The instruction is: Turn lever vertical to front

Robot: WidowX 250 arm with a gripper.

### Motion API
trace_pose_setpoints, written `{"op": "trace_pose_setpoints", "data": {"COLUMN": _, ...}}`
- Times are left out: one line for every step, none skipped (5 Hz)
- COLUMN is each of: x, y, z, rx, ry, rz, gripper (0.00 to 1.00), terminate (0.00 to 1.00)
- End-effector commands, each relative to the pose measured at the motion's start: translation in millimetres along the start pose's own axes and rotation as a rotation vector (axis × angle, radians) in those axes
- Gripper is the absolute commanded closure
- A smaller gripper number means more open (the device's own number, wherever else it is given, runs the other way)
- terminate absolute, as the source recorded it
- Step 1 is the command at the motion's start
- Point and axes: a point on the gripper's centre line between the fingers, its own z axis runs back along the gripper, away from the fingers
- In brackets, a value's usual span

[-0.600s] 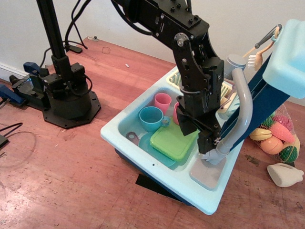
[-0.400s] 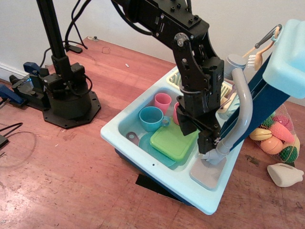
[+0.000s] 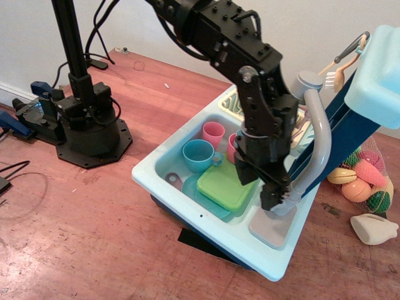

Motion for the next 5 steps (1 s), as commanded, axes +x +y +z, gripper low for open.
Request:
{"op": "trace_pose_setpoints", "data": {"x": 20.7, "y": -11.0, "z": 1.9, "rx": -0.040, "ry": -0.042, "rz": 0.022, "gripper": 0.00, "terminate": 0.00}}
{"op": "trace_pose_setpoints", "data": {"x": 32.2, "y": -9.6, "z": -2.8, "rx": -0.048, "ry": -0.049, "rz": 0.033, "gripper": 0.00, "terminate": 0.00}}
{"op": "trace_pose_setpoints", "data": {"x": 31.1, "y": 4.5, "z": -4.1, "rx": -0.064, "ry": -0.058, "rz": 0.049, "gripper": 0.00, "terminate": 0.00}}
{"op": "trace_pose_setpoints", "data": {"x": 20.8, "y": 21.4, "z": 0.3, "rx": -0.092, "ry": -0.073, "rz": 0.064, "gripper": 0.00, "terminate": 0.00}}
{"op": "trace_pose_setpoints", "data": {"x": 8.0, "y": 36.1, "z": 8.9, "rx": -0.108, "ry": -0.094, "rz": 0.082, "gripper": 0.00, "terminate": 0.00}}
